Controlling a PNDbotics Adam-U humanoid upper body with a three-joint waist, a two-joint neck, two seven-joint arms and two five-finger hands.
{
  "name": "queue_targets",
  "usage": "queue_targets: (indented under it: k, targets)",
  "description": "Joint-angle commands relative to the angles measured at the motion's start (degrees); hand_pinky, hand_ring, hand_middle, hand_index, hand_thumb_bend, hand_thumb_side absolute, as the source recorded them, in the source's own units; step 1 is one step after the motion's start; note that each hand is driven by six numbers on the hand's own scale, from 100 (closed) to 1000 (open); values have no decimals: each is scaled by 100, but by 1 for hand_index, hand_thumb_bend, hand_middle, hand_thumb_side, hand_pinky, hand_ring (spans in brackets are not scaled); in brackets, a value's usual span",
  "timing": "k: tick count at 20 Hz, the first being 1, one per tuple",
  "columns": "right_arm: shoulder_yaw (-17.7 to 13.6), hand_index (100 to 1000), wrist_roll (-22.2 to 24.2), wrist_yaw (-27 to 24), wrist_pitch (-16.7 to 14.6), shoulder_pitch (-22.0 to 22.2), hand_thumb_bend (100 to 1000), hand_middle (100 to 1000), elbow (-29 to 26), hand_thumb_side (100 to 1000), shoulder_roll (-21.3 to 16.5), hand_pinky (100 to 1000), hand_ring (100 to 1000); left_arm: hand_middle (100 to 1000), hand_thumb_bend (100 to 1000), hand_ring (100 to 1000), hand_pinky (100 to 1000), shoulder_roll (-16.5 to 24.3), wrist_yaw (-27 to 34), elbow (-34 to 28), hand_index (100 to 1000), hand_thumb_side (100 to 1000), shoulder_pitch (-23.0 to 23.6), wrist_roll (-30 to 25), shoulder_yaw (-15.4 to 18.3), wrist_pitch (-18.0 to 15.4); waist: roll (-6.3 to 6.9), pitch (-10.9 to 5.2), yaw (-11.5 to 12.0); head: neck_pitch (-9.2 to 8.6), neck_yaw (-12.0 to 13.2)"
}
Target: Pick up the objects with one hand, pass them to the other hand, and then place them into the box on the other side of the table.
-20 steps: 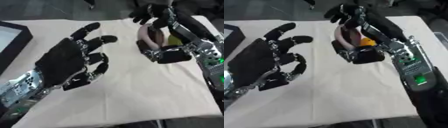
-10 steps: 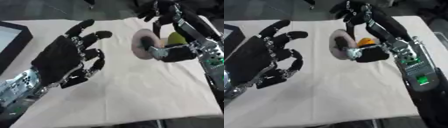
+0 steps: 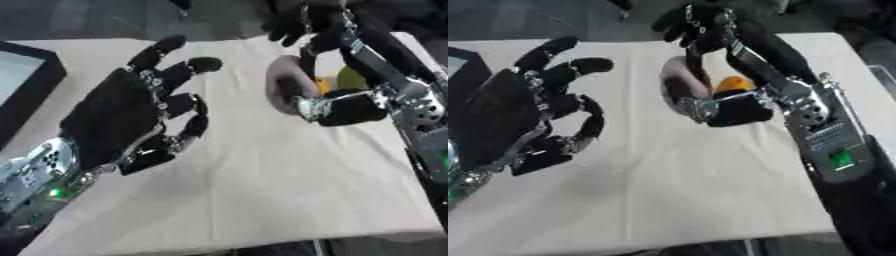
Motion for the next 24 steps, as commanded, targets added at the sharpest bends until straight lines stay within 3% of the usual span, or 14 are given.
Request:
queue_targets:
  k: [1,10,13,16,17,19,21,24]
  targets:
    - [107,487,125,-116,-29,-152,100,771,-121,241,-18,645,735,826,100,182,967,32,140,-67,552,100,-150,88,92,-67,5,-100,16,-14,-30]
    - [426,461,472,-289,-51,-321,100,771,-66,277,90,642,735,829,100,179,967,-25,251,-67,570,100,-299,52,-1,-207,2,-106,56,-14,-55]
    - [489,456,541,-325,-69,-350,100,771,-41,276,117,641,734,831,151,182,966,-30,246,-67,589,100,-307,46,4,-193,1,-104,69,-14,-64]
    - [536,454,596,-357,-82,-370,100,771,-29,274,140,642,734,835,271,176,965,-34,228,-67,651,100,-295,5,8,-161,-5,-104,78,-14,-72]
    - [546,454,608,-365,-85,-374,100,771,-27,274,143,642,734,837,392,174,964,-35,218,-67,695,100,-288,-23,6,-151,-7,-105,79,-14,-73]
    - [557,453,627,-377,-88,-381,100,771,-27,272,144,642,734,838,531,165,964,-33,176,-67,739,100,-279,-106,-4,-144,-9,-105,80,-14,-74]
    - [559,452,635,-382,-89,-380,100,771,-26,273,144,641,734,839,735,154,967,-26,97,-67,790,100,-272,-209,-21,-169,-10,-105,80,-14,-75]
    - [559,450,638,-389,-88,-382,100,770,-27,274,143,641,734,840,878,154,969,-29,-21,-67,824,100,-266,-326,-36,-215,-12,-104,78,-14,-77]
